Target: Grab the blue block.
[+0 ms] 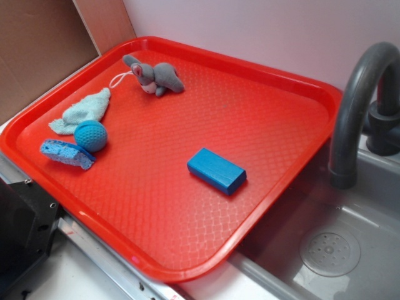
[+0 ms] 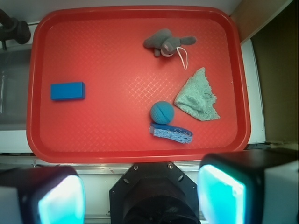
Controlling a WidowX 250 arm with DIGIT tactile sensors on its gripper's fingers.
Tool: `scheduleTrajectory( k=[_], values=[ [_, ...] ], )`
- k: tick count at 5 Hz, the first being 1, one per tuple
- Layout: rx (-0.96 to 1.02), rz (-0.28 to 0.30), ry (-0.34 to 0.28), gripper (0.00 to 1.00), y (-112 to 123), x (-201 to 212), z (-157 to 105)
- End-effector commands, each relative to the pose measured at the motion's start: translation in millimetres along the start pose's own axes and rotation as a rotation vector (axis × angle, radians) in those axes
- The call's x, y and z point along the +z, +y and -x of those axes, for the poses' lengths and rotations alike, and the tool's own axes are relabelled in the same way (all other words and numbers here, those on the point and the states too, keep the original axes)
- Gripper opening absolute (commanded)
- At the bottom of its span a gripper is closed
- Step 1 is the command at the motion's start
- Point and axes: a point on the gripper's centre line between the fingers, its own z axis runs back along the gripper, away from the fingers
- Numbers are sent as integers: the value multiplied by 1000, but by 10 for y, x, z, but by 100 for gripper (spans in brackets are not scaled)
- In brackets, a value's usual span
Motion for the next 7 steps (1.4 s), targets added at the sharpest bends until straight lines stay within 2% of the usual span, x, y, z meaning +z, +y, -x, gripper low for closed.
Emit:
scheduleTrajectory(
  k=[1,3,4,5,6,7],
  values=[
    [0,0,0,100,0,0,0],
    [-230,-66,-45,100,-107,-276,-343],
    [-458,-63,-37,100,-226,-424,-524],
    [-662,7,-51,100,-344,-615,-649],
    [-875,77,-49,100,-497,-697,-667],
    [-1109,108,-62,100,-698,-824,-744]
  ],
)
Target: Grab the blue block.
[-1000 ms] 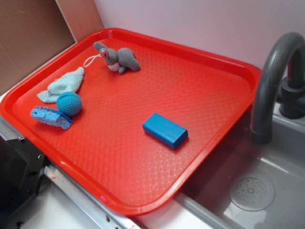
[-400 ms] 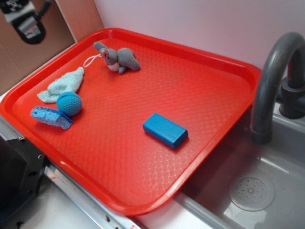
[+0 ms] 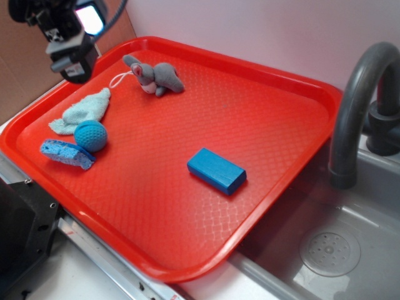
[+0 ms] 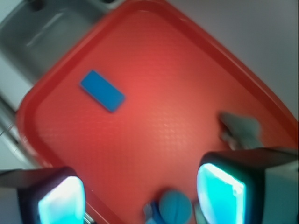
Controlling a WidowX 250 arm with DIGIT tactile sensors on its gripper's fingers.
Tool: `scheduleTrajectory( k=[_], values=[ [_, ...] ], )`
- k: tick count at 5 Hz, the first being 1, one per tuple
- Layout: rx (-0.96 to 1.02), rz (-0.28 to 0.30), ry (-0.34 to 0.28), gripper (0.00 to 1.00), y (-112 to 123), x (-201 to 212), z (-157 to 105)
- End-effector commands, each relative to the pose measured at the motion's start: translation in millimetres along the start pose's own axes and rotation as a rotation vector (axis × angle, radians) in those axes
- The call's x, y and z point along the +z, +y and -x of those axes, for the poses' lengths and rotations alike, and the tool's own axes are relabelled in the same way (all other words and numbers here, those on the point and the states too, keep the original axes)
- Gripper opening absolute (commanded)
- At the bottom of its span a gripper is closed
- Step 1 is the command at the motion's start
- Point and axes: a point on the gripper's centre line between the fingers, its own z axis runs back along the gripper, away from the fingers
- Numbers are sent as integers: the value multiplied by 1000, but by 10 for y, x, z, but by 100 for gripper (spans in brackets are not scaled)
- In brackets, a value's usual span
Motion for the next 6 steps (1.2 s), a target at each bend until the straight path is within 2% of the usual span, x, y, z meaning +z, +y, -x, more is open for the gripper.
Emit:
scheduleTrajectory(
  k=[1,3,4,5,6],
  values=[
    [-357,-13,19,100,-177,-265,-434],
    [-491,-28,128,100,-286,-684,-707],
    [-513,-39,169,100,-316,-825,-722],
    [-495,-26,184,100,-303,-1007,-731],
    [-522,-38,209,100,-355,-1160,-740]
  ],
)
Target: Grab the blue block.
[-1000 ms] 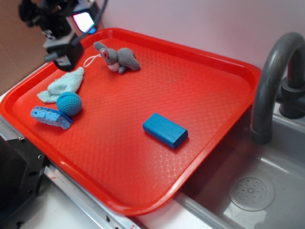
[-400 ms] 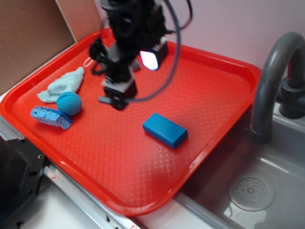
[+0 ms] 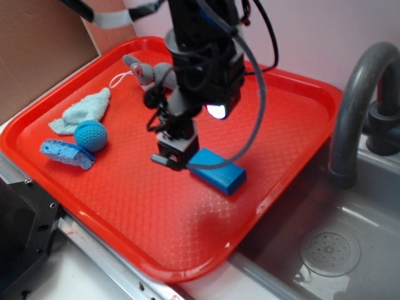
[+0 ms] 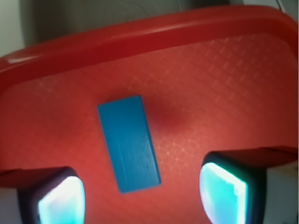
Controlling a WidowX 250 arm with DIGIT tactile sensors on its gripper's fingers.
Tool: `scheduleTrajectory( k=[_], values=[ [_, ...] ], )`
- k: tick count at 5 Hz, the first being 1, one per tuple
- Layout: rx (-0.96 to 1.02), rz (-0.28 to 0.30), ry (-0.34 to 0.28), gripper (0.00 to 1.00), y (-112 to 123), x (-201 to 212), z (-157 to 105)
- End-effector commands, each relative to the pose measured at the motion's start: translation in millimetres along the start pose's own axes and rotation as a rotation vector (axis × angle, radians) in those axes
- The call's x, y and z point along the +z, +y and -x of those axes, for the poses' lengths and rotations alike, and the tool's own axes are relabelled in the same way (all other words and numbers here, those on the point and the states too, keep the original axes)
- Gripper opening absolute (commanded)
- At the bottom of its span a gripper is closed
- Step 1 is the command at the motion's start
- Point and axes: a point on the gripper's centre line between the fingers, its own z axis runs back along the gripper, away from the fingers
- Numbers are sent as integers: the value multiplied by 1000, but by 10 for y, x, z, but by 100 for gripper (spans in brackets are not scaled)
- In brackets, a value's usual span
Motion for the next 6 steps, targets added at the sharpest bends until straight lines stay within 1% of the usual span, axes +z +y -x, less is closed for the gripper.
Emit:
scheduleTrajectory(
  k=[1,2,3,4,5,6],
  values=[
    [-33,-39,33,100,-119,-194,-161],
    [-68,-24,51,100,-164,-312,-173],
    [-70,-14,100,100,-199,-469,-140],
    [-86,-22,121,0,-136,-529,-102],
    [-99,-36,115,0,-89,-518,-69],
    [-58,-36,134,0,-1,-524,-20]
  ],
)
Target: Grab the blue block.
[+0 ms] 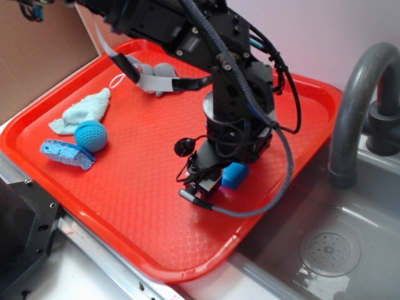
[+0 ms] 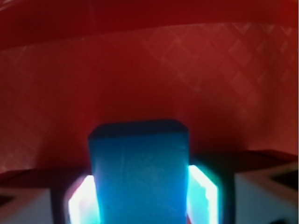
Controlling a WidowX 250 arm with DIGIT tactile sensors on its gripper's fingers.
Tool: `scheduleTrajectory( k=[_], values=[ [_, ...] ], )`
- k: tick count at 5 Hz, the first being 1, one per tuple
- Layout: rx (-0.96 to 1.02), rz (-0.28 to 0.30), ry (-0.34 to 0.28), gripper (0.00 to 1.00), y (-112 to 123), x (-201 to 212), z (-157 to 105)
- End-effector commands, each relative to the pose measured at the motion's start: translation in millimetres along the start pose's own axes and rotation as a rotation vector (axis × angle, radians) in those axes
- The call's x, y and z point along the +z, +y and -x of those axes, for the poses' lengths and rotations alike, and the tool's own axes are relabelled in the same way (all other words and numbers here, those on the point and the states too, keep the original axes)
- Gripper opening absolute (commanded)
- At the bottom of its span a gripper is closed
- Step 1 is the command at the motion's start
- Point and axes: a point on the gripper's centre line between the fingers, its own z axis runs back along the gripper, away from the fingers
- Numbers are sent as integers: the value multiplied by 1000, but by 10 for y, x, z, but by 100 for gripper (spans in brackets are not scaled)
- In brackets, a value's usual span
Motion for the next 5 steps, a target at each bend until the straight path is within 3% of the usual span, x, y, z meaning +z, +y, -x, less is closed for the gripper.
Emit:
scheduleTrajectory(
  k=[1,2,3,4,5],
  values=[
    [279,35,-37,0,206,200,414],
    [540,2,-81,0,337,628,769],
    [785,70,-116,0,224,1049,1102],
    [1030,147,-253,0,38,1249,1417],
    [1273,264,-343,0,-111,1317,1617]
  ],
)
